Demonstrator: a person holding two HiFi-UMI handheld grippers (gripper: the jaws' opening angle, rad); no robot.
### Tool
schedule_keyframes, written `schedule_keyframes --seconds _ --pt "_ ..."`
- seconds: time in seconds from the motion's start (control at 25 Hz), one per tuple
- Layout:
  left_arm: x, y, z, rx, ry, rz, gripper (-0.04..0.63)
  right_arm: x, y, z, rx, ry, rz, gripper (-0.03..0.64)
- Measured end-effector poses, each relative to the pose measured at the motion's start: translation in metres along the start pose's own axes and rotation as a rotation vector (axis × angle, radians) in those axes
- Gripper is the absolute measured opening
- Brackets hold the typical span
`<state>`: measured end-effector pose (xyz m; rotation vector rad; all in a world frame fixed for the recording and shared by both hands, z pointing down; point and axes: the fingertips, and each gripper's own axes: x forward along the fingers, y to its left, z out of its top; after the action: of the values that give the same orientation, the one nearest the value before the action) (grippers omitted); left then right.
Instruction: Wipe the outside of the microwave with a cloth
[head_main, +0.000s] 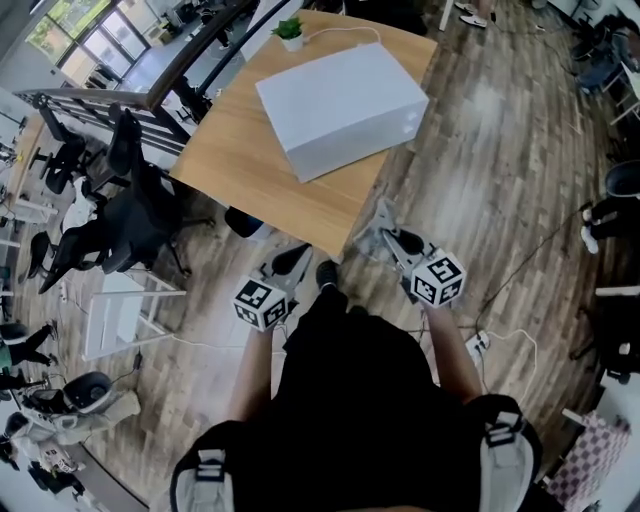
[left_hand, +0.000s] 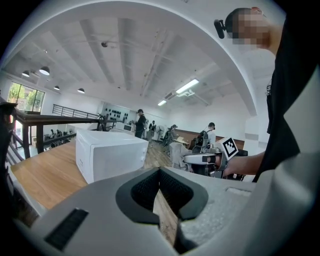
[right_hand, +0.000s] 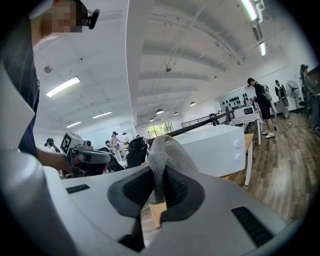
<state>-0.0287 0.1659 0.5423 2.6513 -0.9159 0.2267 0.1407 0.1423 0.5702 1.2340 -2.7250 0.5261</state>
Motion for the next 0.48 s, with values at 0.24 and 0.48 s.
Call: schedule_keyframes --seconds 0.24,0.48 --pt "0.016 0.041 0.014 -0.004 -0.005 -0.011 0.002 0.039 -0.01 0.018 -0.025 0.0 0.012 0.032" --pt "0.026 0.078 0.024 0.002 -0.013 -0.025 0.002 0.073 -0.012 0.023 -0.062 0.024 0.0 0.032"
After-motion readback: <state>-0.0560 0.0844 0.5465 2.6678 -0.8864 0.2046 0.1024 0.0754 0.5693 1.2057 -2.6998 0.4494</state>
